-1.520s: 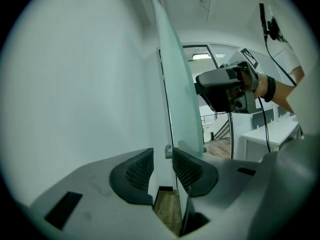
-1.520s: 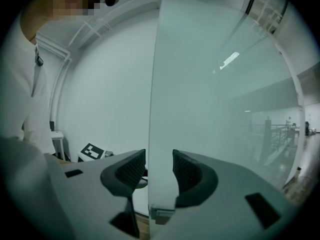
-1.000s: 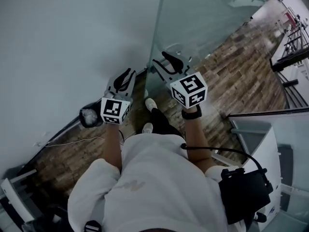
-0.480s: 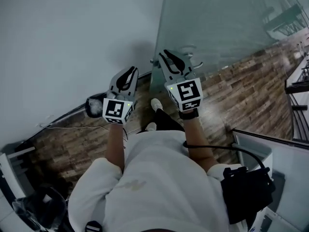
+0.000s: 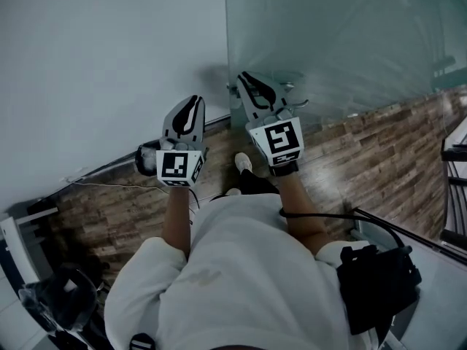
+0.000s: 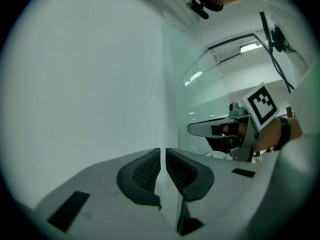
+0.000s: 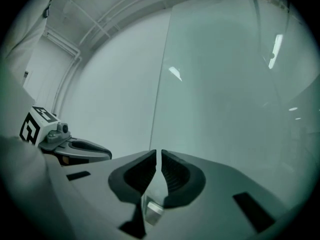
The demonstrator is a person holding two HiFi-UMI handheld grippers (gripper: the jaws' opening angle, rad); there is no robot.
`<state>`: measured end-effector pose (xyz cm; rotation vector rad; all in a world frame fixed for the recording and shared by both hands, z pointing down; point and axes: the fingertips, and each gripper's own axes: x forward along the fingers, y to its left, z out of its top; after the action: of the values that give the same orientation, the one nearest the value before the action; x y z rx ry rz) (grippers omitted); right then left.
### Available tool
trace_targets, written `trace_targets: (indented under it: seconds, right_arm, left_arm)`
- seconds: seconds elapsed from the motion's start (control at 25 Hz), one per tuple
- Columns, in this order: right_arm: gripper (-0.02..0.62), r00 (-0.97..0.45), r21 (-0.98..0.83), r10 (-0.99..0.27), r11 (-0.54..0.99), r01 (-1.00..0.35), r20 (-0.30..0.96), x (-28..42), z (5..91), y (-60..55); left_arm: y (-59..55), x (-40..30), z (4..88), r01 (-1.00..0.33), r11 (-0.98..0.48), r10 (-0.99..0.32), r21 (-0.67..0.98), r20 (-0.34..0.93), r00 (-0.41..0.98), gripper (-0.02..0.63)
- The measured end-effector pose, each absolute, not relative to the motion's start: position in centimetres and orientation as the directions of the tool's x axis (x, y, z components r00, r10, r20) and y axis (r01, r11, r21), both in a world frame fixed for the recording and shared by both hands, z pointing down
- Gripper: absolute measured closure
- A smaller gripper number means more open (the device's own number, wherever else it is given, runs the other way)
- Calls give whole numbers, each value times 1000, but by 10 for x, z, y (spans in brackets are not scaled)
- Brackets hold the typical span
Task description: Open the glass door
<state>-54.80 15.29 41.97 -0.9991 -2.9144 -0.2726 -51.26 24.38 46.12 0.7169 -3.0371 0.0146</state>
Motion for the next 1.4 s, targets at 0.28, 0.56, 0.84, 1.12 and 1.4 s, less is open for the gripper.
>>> trace_targets:
  seconds: [0.28, 0.56, 0.84, 1.12, 1.4]
  right_arm:
    - [588, -778, 135, 616, 766, 629, 126, -600, 419, 158]
    - [594, -794, 115, 596, 786, 607, 115, -605, 426, 158]
    - [594, -903, 95, 397, 905, 415, 161, -602, 412, 134]
    - [594, -985, 23, -28, 999, -24, 169, -491, 418, 32]
    - [594, -807, 98, -585, 810, -578, 84, -300, 394, -81]
  left_arm:
    - [230, -543, 458, -468, 884, -468, -12, 22, -884, 571]
    - [226, -580, 455, -516, 856, -516, -9, 14, -856, 571]
    - [193, -565, 426, -680, 732, -681, 29, 20, -732, 571]
    - [113, -508, 414, -906, 421, -907, 33, 26, -421, 571]
    - [-25, -380, 416, -997, -74, -997, 35, -21, 73, 571]
